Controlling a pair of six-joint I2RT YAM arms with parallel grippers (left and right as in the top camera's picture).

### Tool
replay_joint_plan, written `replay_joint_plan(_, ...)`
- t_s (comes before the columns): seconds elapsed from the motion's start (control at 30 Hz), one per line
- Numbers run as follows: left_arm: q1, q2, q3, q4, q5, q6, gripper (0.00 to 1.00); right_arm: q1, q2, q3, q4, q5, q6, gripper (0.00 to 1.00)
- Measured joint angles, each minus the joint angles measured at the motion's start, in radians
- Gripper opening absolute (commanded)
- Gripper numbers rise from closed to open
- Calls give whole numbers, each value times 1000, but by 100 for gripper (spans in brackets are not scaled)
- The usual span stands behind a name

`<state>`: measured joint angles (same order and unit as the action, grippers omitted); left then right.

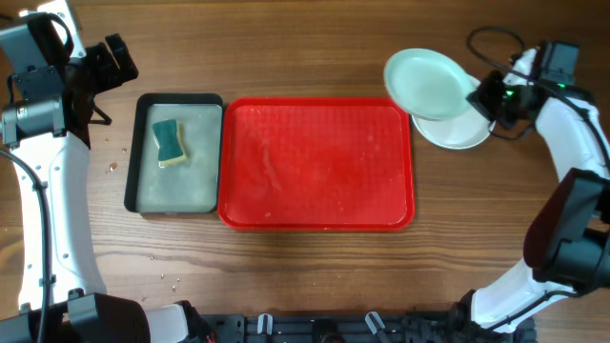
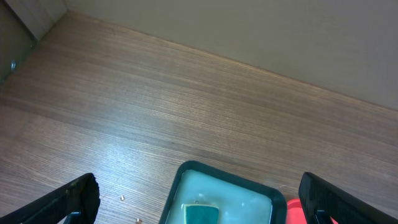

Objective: Clean dirty plates on tray and stack at the side
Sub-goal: 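Carry the plate right and stack it on the white plates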

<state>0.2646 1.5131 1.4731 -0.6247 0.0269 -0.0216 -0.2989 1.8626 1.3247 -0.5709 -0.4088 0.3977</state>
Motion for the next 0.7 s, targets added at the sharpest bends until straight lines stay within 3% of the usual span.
replay_joint_plan(0.37,0,0,0,0,0,0,100,-38,0,0,-102,337,-67,4)
replay_joint_plan(0.6,0,0,0,0,0,0,100,-38,0,0,-103,384,-71,4)
replay_joint_plan(0.7,0,0,0,0,0,0,100,-38,0,0,-103,384,-71,9)
